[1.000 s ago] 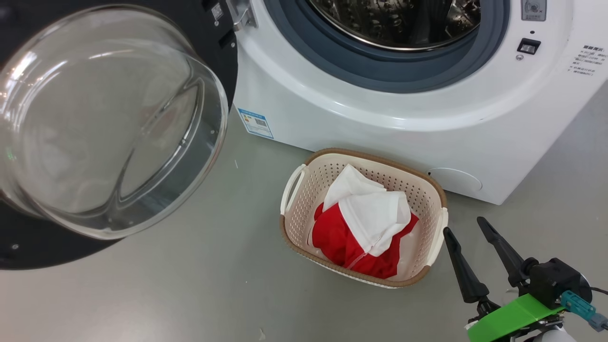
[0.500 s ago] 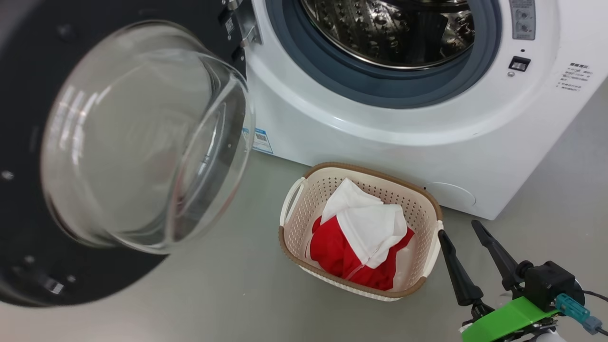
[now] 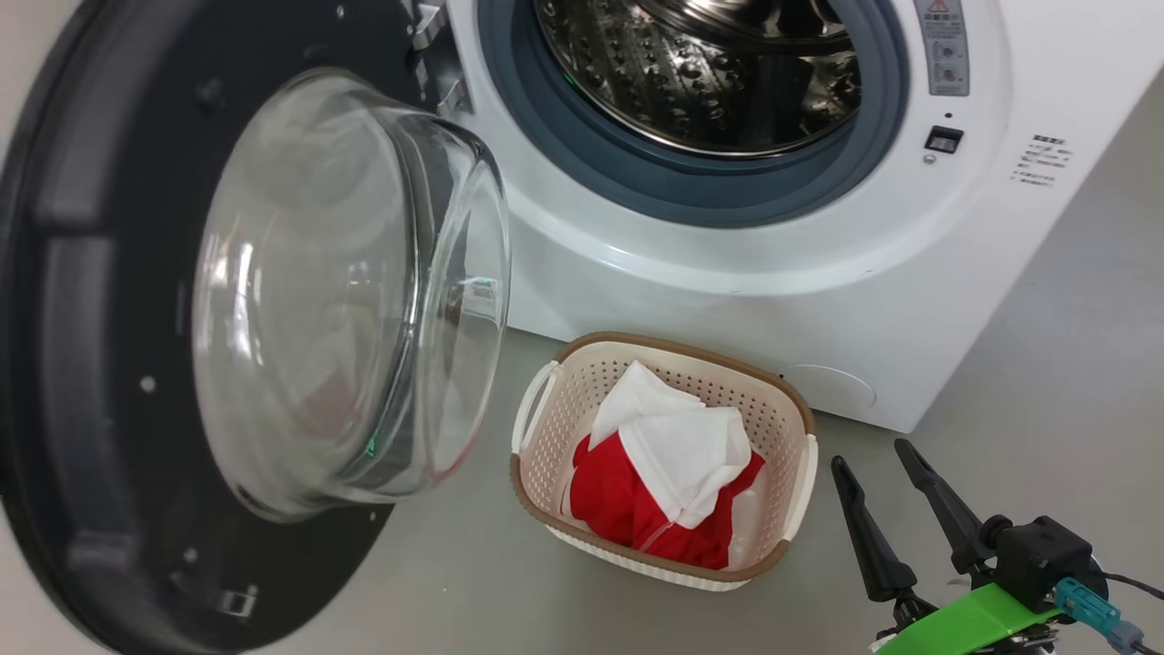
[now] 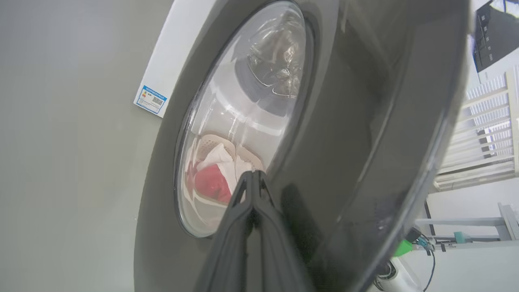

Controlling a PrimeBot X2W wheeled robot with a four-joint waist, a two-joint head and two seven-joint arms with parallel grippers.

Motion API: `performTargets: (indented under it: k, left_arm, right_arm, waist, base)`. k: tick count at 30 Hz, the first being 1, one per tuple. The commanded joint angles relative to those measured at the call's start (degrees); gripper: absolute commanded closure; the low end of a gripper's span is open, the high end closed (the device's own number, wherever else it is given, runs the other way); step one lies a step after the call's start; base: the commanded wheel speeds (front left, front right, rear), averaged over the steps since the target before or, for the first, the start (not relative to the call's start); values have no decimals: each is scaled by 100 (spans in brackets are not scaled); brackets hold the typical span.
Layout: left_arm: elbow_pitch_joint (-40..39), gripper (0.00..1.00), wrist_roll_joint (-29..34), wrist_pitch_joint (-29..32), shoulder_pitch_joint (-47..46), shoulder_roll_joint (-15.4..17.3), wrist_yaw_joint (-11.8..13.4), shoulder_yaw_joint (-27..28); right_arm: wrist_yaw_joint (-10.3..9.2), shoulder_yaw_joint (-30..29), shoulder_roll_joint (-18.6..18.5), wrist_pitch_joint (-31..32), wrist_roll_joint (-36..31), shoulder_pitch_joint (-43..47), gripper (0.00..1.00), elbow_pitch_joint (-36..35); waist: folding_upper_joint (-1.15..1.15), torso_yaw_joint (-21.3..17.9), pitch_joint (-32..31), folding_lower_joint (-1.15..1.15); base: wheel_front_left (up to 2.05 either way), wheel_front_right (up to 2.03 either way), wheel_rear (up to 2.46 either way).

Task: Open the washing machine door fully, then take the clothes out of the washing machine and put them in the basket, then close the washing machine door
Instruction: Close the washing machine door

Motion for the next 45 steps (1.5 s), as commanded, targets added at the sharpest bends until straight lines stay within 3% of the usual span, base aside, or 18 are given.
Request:
performTargets:
  k: [1,10,16,22,28,36,45]
  left_arm:
    - [-258,100,-85,61,-57,287,-41,193]
    - [-1310,100,-116,139,124,-17,-41,-133]
    - [-1981,100,-73,-73,-174,-516,-41,-540]
    - [-2249,100,133,-558,-605,-1125,-41,-1003]
    - [-1966,100,510,-1303,-1120,-1570,-41,-1461]
    - [-1301,100,791,-2266,-1939,-1661,-41,-1951]
    - [-517,100,857,-3074,-2647,-1383,-41,-2249]
  right_arm:
    - [36,80,-37,-37,-15,-34,0,-148]
    - [36,34,21,-37,-23,-21,0,-161]
    - [36,-6,75,-37,-32,-42,0,-187]
    - [36,-56,130,-37,-33,-129,0,-212]
    - [36,-100,186,-37,-54,-250,0,-258]
    - [36,-142,273,-37,-60,-478,0,-294]
    - [36,-151,363,-37,-38,-726,0,-319]
  waist:
    - [0,-59,-14,0]
    - [0,-388,-58,0]
    - [0,-727,-33,0]
    - [0,-1032,86,0]
    - [0,-1373,278,0]
    - [0,-1892,646,0]
    - [0,-2362,993,0]
  base:
    - [0,0,0]
    - [0,0,0]
    - [0,0,0]
    - [0,0,0]
    - [0,0,0]
    - [0,0,0]
    - [0,0,0]
